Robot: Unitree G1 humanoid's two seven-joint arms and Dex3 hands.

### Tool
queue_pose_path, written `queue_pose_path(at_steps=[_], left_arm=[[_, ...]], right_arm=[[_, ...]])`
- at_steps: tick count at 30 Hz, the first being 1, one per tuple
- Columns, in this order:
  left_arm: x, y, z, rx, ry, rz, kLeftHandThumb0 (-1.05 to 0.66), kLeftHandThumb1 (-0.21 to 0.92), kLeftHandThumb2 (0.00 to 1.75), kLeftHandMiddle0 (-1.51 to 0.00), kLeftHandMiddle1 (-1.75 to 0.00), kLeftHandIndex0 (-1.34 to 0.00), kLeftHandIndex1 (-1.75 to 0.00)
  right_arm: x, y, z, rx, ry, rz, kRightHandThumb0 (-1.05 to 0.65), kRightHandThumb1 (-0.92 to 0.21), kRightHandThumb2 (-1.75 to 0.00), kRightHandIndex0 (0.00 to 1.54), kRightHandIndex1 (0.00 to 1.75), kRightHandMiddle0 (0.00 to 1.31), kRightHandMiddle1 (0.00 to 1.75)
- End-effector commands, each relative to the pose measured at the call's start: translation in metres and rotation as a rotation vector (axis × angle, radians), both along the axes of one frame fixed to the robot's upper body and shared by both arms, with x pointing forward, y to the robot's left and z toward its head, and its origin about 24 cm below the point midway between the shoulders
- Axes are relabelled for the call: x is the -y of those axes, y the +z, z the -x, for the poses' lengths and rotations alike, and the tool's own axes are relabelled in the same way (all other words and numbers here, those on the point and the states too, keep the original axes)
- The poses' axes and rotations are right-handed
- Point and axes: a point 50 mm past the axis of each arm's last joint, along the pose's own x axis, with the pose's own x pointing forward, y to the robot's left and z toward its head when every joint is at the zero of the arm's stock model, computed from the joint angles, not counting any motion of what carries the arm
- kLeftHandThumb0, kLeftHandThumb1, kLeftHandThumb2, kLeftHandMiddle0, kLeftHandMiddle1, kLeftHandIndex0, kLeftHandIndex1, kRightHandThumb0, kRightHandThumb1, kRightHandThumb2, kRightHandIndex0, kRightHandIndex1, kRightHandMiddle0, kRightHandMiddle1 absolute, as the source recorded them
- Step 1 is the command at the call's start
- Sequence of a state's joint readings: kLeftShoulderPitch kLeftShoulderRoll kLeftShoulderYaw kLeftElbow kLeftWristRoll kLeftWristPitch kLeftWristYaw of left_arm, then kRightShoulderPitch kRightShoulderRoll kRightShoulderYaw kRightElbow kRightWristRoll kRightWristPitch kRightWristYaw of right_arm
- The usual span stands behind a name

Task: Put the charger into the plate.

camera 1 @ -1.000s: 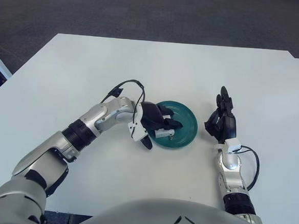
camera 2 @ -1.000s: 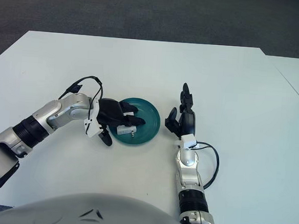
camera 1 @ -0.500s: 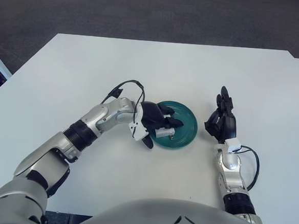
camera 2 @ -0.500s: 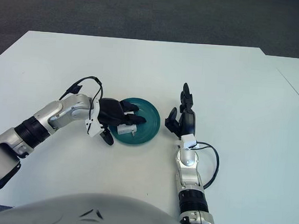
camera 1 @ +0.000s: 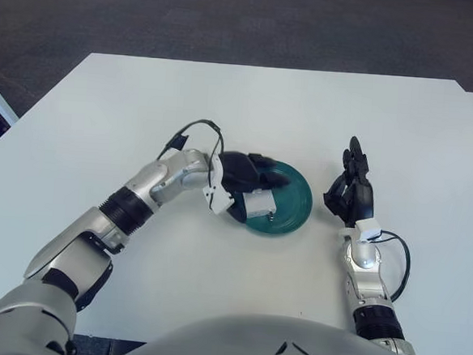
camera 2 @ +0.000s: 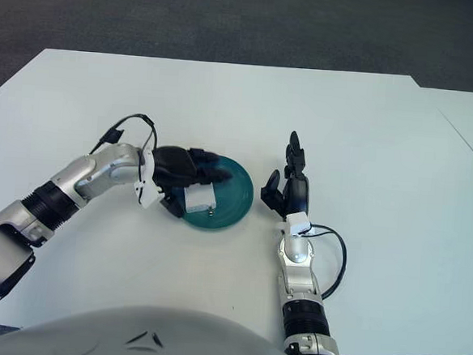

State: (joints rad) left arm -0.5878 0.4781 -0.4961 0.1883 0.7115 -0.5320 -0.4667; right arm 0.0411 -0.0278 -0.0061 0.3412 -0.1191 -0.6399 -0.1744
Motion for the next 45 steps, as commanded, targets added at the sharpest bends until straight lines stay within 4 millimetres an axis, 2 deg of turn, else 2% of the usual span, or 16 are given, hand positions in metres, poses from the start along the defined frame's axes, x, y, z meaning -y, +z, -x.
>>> queue_pose_path(at_steps=[1,7,11,15,16,18,19,21,24,25,29,36,39,45], left_arm=[[-0.005,0.037,-0.008,0.136,0.045,0.139,-1.05,0.92,0.63,0.00,0.00,0.00,0.00],[-0.013,0.054,-0.001,0.116,0.102,0.298,-1.05,0.92,0.62,0.00,0.00,0.00,0.00],[-0.031,0.070,0.000,0.042,0.148,0.403,-1.05,0.92,0.61,0.00,0.00,0.00,0.00],[-0.042,0.074,-0.001,-0.049,0.179,0.464,-1.05,0.92,0.63,0.00,0.00,0.00,0.00],[-0.050,0.073,-0.005,-0.152,0.231,0.565,-1.05,0.92,0.83,0.00,0.00,0.00,0.00],[-0.069,0.064,-0.013,-0.359,0.339,0.781,-1.05,0.92,0.84,0.00,0.00,0.00,0.00],[-0.074,0.061,-0.014,-0.411,0.361,0.831,-1.05,0.92,0.84,0.00,0.00,0.00,0.00],[-0.079,0.053,-0.021,-0.521,0.452,1.074,-1.05,0.92,0.85,0.00,0.00,0.00,0.00],[-0.066,0.047,-0.019,-0.587,0.515,1.426,-1.05,0.92,0.86,0.00,0.00,0.00,0.00],[-0.063,0.047,-0.017,-0.594,0.523,1.483,-1.05,0.92,0.86,0.00,0.00,0.00,0.00],[-0.056,0.021,-0.010,-0.663,0.566,1.751,-1.05,0.92,0.88,0.00,0.00,0.00,0.00],[-0.066,-0.015,0.003,-0.819,0.654,1.842,-1.05,0.92,0.89,0.00,0.00,0.00,0.00],[-0.077,-0.037,0.009,-0.855,0.727,1.731,-1.05,0.92,0.93,0.00,0.00,0.00,0.00],[-0.083,-0.047,0.014,-0.844,0.797,1.669,-1.05,0.92,1.01,0.00,0.00,0.00,0.00]], right_arm=[[-0.001,-0.029,0.016,-0.123,-0.005,0.013,-0.94,-0.92,-1.06,0.02,0.01,0.04,0.03],[-0.003,-0.030,0.016,-0.132,0.010,0.016,-0.96,-0.92,-1.03,0.02,0.00,0.04,0.04],[-0.004,-0.030,0.016,-0.141,0.028,-0.005,-0.97,-0.92,-1.00,0.02,0.00,0.03,0.04],[-0.005,-0.031,0.016,-0.143,0.038,-0.023,-0.97,-0.92,-0.98,0.02,0.00,0.02,0.04],[-0.006,-0.031,0.017,-0.147,0.040,-0.031,-0.97,-0.92,-0.99,0.01,0.00,0.02,0.04],[-0.007,-0.032,0.017,-0.155,0.042,-0.043,-0.98,-0.92,-0.99,0.01,0.00,0.02,0.04],[-0.008,-0.032,0.017,-0.157,0.042,-0.045,-0.99,-0.92,-0.99,0.00,0.00,0.01,0.04],[-0.010,-0.032,0.018,-0.161,0.043,-0.045,-0.99,-0.92,-0.99,0.00,0.00,0.01,0.04],[-0.011,-0.032,0.019,-0.161,0.044,-0.042,-0.99,-0.92,-0.99,0.00,0.00,0.01,0.04],[-0.011,-0.032,0.019,-0.161,0.044,-0.042,-0.99,-0.92,-0.99,0.00,0.00,0.01,0.04],[-0.011,-0.032,0.020,-0.163,0.044,-0.040,-0.98,-0.92,-0.99,0.00,0.00,0.00,0.04],[-0.010,-0.035,0.020,-0.179,0.046,-0.037,-0.94,-0.92,-0.98,0.00,0.00,0.00,0.05],[-0.010,-0.037,0.020,-0.191,0.045,-0.035,-0.93,-0.92,-0.98,0.00,0.00,0.00,0.05],[-0.010,-0.040,0.020,-0.211,0.051,-0.045,-0.92,-0.92,-0.99,0.01,0.00,0.01,0.06]])
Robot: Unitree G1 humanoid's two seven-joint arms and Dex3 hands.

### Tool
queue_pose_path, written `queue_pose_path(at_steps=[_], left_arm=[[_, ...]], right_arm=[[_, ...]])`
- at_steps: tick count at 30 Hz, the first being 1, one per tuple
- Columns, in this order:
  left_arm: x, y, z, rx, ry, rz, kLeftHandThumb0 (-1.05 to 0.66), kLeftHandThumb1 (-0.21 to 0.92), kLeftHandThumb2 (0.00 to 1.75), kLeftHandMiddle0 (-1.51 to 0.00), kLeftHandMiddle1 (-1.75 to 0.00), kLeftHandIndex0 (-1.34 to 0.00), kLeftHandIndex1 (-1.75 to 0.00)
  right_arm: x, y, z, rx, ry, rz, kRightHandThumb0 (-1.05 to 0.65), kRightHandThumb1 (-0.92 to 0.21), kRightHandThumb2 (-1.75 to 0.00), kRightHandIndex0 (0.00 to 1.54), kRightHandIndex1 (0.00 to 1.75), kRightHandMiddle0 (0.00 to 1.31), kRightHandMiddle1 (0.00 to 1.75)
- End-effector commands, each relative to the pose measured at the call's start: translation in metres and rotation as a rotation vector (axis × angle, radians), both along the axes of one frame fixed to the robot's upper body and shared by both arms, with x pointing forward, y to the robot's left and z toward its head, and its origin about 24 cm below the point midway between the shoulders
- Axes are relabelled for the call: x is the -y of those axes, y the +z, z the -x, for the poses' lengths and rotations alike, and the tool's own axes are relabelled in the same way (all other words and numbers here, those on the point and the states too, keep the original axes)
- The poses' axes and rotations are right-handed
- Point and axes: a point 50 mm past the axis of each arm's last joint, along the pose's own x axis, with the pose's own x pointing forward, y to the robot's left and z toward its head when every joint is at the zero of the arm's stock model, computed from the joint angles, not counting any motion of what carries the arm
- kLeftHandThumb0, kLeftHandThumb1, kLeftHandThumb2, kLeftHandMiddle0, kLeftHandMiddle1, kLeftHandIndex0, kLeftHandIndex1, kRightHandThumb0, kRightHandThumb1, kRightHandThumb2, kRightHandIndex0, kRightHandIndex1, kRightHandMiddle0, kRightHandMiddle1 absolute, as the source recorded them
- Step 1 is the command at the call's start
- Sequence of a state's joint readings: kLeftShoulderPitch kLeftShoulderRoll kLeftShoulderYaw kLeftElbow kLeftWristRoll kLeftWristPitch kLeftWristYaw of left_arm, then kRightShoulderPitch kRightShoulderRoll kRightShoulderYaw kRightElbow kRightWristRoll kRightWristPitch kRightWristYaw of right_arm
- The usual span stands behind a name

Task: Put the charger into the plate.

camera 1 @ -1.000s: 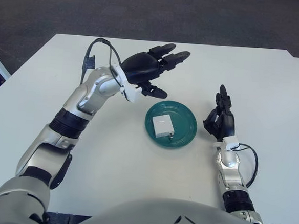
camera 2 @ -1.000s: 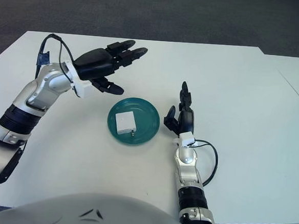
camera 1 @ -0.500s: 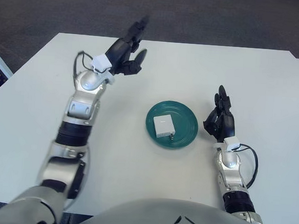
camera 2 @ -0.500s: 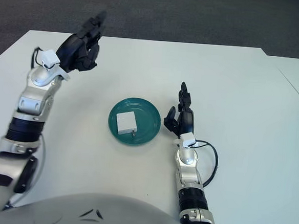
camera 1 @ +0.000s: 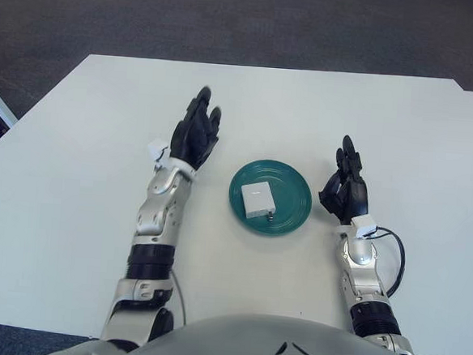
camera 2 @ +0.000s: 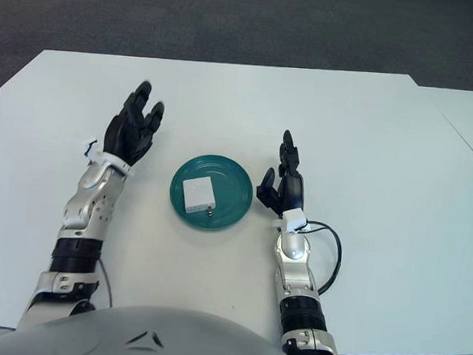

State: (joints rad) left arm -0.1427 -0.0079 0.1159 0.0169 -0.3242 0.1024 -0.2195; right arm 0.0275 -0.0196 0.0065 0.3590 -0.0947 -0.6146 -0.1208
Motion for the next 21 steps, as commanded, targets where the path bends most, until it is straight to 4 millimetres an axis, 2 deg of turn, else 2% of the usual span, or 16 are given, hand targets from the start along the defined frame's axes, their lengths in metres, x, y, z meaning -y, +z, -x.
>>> queue_pose_path(at_steps=[1,8,21], left_arm=[[-0.004,0.001,0.000,0.004,0.018,-0.035,-1.05,0.92,1.03,0.00,0.00,0.00,0.00],[0.001,-0.007,0.002,-0.016,0.079,0.002,-1.05,0.92,1.07,0.00,0.00,0.00,0.00],[0.016,-0.028,0.016,-0.039,0.110,-0.122,-1.05,0.92,1.03,0.00,0.00,0.00,0.00]], right_arm=[[-0.003,-0.037,0.023,-0.179,-0.001,-0.026,-0.92,-0.92,-0.99,0.01,0.00,0.01,0.06],[-0.004,-0.036,0.023,-0.174,0.010,-0.053,-0.91,-0.92,-1.00,0.03,0.01,0.03,0.08],[-0.004,-0.036,0.020,-0.176,0.060,-0.071,-0.88,-0.92,-1.00,0.04,0.01,0.03,0.11]])
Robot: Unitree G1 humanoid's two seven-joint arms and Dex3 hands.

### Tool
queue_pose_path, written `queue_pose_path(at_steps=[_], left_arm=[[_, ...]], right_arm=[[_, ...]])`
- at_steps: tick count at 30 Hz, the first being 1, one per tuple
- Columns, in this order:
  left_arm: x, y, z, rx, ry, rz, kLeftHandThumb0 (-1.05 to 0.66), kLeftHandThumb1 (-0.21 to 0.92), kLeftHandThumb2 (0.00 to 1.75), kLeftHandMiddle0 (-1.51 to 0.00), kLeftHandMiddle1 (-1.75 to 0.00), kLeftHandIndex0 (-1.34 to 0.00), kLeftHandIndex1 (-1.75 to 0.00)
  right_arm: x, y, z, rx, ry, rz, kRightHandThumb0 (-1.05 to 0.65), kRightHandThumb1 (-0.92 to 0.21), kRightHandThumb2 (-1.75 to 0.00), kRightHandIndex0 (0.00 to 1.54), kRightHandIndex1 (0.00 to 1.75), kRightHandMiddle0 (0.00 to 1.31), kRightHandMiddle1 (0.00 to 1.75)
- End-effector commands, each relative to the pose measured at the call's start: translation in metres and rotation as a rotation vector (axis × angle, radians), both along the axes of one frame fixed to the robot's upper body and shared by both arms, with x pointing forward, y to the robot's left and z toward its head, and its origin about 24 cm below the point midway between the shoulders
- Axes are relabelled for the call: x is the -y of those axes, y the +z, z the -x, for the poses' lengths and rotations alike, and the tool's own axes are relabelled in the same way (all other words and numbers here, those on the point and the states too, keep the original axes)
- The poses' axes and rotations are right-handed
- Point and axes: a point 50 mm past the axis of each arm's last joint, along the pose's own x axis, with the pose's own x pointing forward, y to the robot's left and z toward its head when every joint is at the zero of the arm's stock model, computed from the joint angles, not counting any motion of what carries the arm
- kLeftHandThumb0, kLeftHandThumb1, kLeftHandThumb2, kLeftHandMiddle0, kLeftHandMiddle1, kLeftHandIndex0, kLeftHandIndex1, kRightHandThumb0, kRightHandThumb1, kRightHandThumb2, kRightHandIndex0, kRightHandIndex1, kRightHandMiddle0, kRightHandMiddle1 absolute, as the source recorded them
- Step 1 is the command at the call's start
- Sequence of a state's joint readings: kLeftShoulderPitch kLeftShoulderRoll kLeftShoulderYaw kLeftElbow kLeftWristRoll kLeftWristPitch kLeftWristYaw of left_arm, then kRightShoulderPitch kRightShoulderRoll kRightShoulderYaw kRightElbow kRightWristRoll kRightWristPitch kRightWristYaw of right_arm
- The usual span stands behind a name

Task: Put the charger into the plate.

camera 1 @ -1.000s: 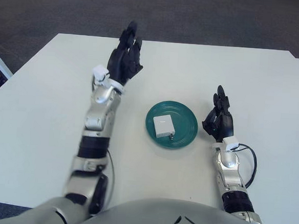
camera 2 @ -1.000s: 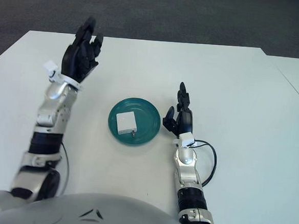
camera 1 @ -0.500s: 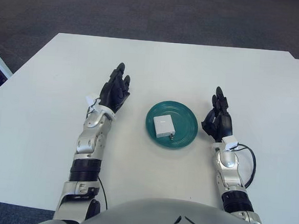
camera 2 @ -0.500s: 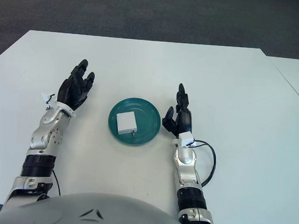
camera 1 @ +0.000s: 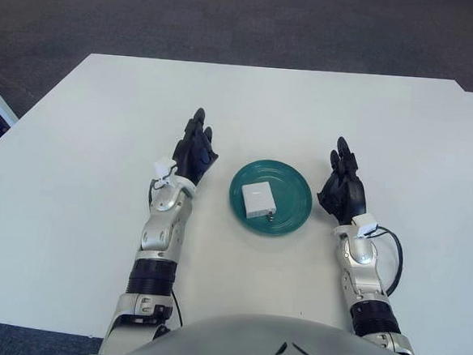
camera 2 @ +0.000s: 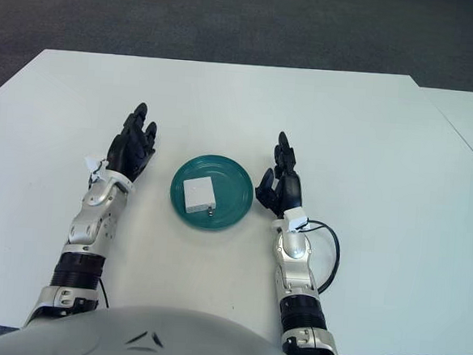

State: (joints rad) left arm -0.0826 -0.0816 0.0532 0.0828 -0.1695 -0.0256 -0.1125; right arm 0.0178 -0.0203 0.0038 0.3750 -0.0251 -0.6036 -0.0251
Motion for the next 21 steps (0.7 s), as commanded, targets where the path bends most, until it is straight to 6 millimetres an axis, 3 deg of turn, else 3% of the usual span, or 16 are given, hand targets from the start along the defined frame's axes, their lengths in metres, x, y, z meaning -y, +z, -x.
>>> queue_pose_path(at_steps=[1,21], left_arm=[[-0.002,-0.007,0.007,0.002,0.012,-0.051,-1.05,0.92,1.03,0.00,0.00,0.00,0.00],[0.005,-0.029,0.019,0.002,0.044,0.010,-1.05,0.92,0.93,0.00,0.00,0.00,0.00]], right_arm=[[-0.003,-0.033,0.022,-0.151,0.001,-0.028,-0.88,-0.92,-1.00,0.04,0.01,0.03,0.12],[0.001,-0.033,0.022,-0.170,0.009,-0.037,-0.87,-0.92,-0.97,0.02,0.00,0.00,0.10]])
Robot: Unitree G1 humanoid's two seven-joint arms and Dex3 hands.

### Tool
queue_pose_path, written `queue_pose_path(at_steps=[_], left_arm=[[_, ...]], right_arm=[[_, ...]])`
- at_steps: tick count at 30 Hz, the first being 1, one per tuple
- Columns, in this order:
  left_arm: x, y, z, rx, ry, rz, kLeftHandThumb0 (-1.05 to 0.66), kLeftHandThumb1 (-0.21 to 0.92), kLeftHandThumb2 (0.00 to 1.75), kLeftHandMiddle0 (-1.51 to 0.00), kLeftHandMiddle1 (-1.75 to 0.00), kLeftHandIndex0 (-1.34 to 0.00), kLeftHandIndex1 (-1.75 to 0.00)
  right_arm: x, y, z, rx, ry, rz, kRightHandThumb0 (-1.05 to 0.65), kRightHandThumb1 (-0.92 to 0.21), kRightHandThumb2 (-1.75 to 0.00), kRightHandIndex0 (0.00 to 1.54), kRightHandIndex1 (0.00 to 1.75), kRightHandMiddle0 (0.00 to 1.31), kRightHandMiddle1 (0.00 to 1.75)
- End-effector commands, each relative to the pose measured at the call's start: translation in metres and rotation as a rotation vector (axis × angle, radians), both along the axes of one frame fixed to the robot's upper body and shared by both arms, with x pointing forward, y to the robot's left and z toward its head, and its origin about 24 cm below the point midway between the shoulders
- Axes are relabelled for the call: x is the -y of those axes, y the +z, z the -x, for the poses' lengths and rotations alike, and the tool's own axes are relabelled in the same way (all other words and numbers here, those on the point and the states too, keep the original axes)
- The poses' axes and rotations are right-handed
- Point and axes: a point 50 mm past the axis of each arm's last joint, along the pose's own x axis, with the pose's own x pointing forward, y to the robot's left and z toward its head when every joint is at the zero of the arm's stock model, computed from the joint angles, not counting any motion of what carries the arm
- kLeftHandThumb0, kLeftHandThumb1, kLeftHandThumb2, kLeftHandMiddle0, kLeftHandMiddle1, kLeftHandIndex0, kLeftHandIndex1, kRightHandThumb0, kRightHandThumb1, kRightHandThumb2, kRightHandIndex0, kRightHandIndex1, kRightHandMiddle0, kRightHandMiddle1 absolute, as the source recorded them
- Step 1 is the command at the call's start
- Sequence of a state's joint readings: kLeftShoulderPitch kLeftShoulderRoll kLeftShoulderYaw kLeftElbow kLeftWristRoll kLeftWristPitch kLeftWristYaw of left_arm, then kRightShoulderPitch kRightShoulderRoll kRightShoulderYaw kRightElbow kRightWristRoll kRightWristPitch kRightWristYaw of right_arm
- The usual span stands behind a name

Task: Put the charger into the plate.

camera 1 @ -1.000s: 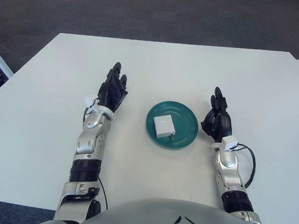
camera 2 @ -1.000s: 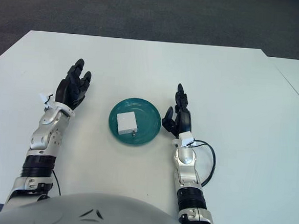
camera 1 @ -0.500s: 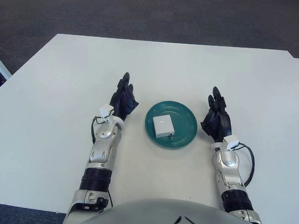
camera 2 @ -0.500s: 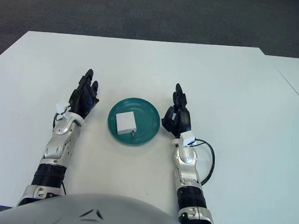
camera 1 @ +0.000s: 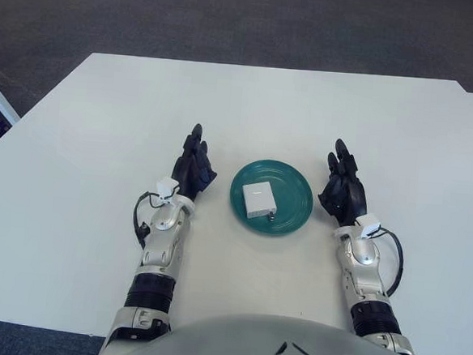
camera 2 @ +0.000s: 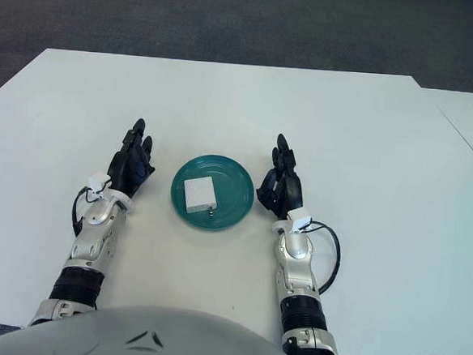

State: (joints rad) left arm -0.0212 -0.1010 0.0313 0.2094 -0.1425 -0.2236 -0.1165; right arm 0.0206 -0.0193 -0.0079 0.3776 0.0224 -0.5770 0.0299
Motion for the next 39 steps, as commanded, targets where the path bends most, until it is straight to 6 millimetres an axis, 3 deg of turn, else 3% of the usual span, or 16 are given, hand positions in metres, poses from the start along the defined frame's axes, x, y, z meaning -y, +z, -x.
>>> queue_pose_path(at_steps=[1,18,28,31,36,39], left_arm=[[0.002,-0.005,0.004,-0.011,0.027,0.025,-1.05,0.92,0.93,0.00,0.00,0.00,0.00],[0.003,-0.023,0.023,-0.028,0.269,0.071,-1.05,0.92,0.95,0.00,0.00,0.00,0.00],[0.027,-0.029,0.039,-0.014,0.301,0.048,-1.04,0.92,1.00,-0.10,-0.02,-0.10,-0.08],[0.016,-0.028,0.041,-0.044,0.247,0.019,-1.02,0.92,1.03,-0.12,-0.01,-0.11,-0.10],[0.000,-0.032,0.036,-0.075,0.211,-0.002,-1.02,0.92,1.03,-0.13,0.00,-0.02,-0.30],[0.001,-0.029,0.040,-0.067,0.196,0.012,-1.03,0.92,1.03,-0.13,0.00,-0.01,-0.33]], right_arm=[[-0.001,-0.029,0.022,-0.138,-0.011,0.002,-0.87,-0.92,-0.97,0.02,0.00,0.00,0.10],[-0.001,-0.027,0.023,-0.156,-0.004,-0.039,-0.87,-0.92,-0.99,0.01,0.00,0.00,0.11],[0.001,-0.028,0.021,-0.198,0.000,-0.076,-0.87,-0.92,-0.99,0.01,0.00,0.00,0.10],[0.001,-0.030,0.020,-0.213,0.004,-0.084,-0.87,-0.92,-0.99,0.01,0.01,0.00,0.10],[0.001,-0.030,0.020,-0.221,0.007,-0.086,-0.88,-0.92,-0.99,0.01,0.00,0.00,0.10],[0.001,-0.031,0.020,-0.220,0.007,-0.087,-0.88,-0.92,-0.99,0.01,0.00,0.00,0.10]])
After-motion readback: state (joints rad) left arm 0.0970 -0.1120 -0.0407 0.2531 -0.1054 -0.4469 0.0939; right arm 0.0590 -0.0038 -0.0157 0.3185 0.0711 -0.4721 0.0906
